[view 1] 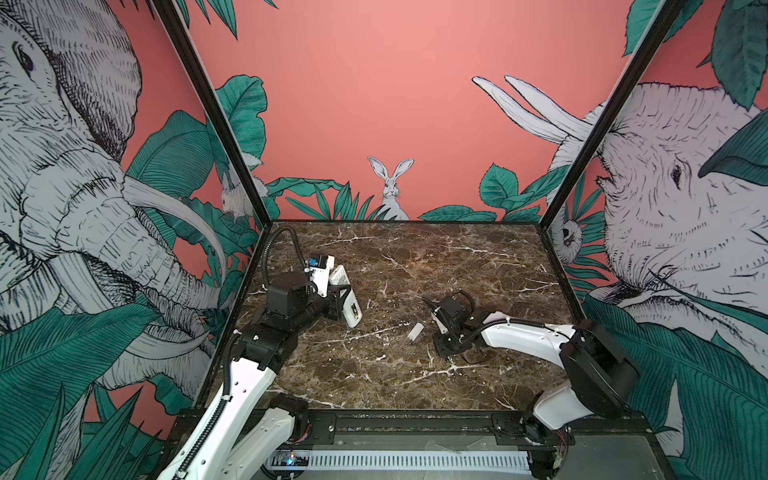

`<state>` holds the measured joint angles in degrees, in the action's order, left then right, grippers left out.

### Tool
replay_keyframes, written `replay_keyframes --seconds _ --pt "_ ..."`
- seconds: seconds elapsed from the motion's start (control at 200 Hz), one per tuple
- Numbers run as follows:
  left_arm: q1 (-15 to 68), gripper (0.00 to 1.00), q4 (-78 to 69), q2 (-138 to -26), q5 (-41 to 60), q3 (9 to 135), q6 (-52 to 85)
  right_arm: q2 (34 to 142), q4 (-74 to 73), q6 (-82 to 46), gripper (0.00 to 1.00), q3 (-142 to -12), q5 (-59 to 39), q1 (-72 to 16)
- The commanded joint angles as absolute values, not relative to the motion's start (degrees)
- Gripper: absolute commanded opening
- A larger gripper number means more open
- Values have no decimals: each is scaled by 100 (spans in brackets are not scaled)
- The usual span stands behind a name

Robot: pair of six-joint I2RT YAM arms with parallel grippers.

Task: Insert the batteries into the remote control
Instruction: 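Lift the AA battery with the right gripper and carry it toward the remote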

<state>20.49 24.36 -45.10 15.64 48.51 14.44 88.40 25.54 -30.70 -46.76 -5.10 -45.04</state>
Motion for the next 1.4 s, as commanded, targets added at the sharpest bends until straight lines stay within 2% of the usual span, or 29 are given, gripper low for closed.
replay_keyframes --seconds 0.0,0.475,0.745,1.075,1.265,1.395 --pt "2065 0 2189 -4498 1636 4922 1520 8921 2435 -3159 27 -4659 -489 -4491" --pt "2065 0 2082 -4560 1737 4800 1542 9067 3004 -3155 14 -4963 268 -4778" --pt "2065 0 1691 -4874 2439 4588 1815 8580 2845 -2987 10 -5098 353 -4893" --pt "2068 0 177 -5413 3907 3889 3234 6886 965 -2512 13 -4555 -176 -5156" --pt "2083 0 -608 -5447 4426 3554 3902 6365 -37 -2021 13 -4440 -359 -5562" --pt "2082 0 -645 -5439 4710 3501 4055 6241 -617 -1802 12 -4410 -581 -5759"
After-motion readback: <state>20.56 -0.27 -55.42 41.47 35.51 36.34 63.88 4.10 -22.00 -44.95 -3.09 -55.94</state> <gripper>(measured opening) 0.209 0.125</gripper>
